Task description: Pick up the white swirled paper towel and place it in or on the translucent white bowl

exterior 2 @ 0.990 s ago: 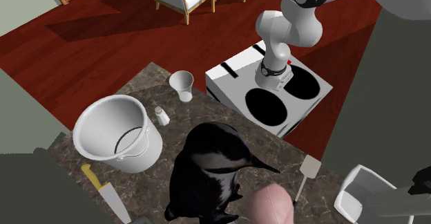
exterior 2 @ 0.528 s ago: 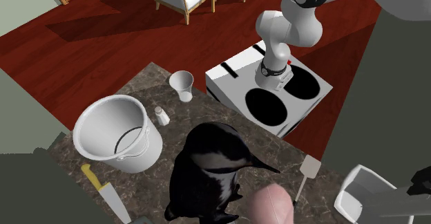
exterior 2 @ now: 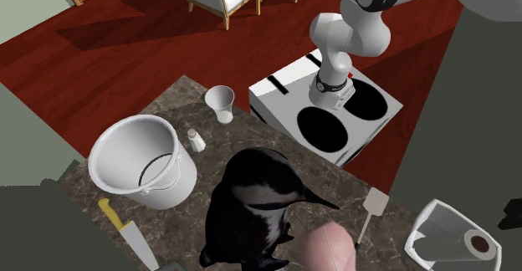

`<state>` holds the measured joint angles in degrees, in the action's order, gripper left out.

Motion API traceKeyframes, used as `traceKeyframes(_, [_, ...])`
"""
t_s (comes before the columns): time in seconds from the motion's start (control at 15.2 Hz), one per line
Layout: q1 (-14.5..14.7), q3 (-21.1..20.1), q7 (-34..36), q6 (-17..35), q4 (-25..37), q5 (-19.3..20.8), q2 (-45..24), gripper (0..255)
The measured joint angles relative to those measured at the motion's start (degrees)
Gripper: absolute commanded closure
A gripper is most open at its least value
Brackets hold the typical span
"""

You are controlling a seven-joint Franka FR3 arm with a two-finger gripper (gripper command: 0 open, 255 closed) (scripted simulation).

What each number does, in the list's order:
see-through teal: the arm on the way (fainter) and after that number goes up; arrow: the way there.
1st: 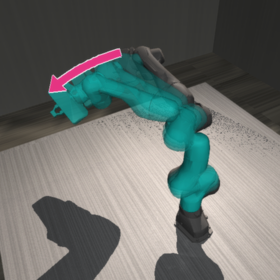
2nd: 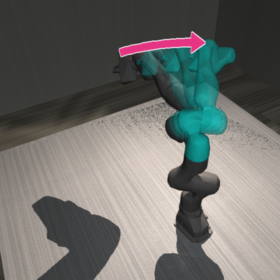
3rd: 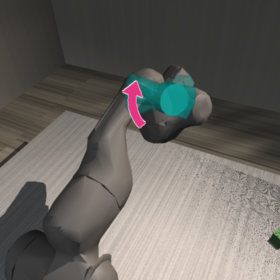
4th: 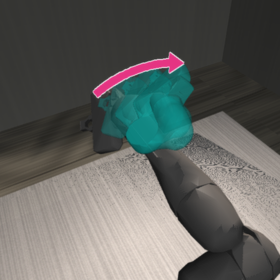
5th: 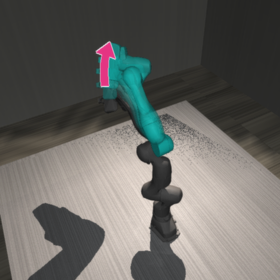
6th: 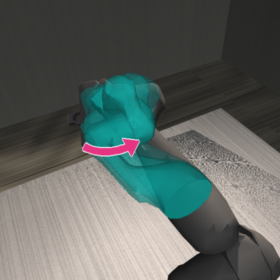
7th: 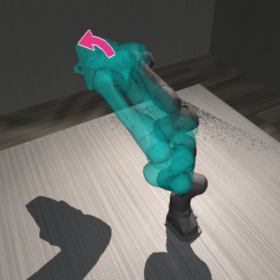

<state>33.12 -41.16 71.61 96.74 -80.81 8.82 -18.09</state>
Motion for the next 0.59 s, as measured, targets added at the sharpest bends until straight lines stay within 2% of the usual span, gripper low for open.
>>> traceKeyframes(0.2, [0.75,-0.01,-0.03,-4.47,5.09,0.42,-0.67,0])
traceKeyframes(0.59, [0.85,-0.06,0.0,-5.28,5.8,0.38,-0.6,0])
